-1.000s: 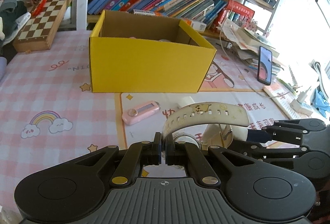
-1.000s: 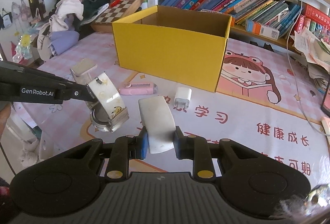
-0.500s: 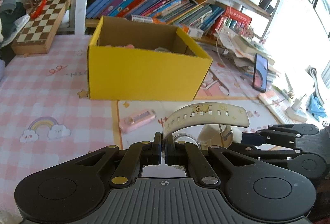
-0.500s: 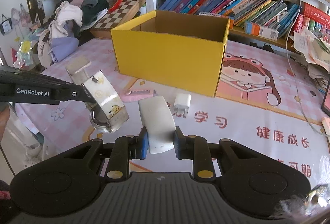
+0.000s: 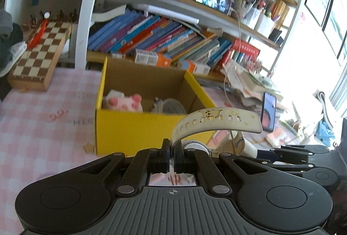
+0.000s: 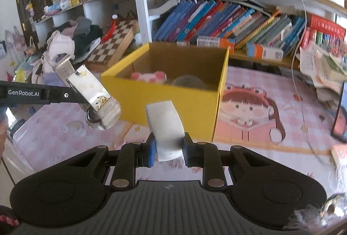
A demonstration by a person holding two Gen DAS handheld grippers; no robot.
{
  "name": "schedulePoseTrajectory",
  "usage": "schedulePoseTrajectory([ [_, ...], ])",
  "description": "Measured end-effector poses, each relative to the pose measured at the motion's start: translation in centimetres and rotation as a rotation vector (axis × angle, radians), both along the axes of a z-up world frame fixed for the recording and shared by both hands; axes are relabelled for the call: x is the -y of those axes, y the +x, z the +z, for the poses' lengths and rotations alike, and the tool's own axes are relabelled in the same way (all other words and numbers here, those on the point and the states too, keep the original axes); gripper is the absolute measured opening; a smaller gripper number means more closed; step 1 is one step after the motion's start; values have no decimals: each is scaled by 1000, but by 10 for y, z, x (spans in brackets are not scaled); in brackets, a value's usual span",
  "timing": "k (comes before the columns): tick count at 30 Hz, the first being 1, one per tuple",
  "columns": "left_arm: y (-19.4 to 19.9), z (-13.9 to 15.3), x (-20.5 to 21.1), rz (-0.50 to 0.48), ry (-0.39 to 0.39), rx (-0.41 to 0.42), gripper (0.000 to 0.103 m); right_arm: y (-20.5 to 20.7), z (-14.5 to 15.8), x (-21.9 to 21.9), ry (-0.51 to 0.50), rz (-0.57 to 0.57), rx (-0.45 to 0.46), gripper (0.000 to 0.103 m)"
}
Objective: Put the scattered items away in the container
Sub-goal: 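Lift the watch and power bank and carry them over the yellow box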
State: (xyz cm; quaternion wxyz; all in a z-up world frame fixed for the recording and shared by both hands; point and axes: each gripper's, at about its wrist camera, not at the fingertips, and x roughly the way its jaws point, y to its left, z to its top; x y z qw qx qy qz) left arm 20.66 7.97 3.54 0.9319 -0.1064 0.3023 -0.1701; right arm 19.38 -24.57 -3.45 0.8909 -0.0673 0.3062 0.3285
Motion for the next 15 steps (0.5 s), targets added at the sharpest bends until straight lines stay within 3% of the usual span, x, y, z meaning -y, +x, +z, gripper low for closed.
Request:
schedulePoseTrajectory([
  [15,82,28,-20,-74,8,113,2,67,36,-40,-71,5,131,23],
])
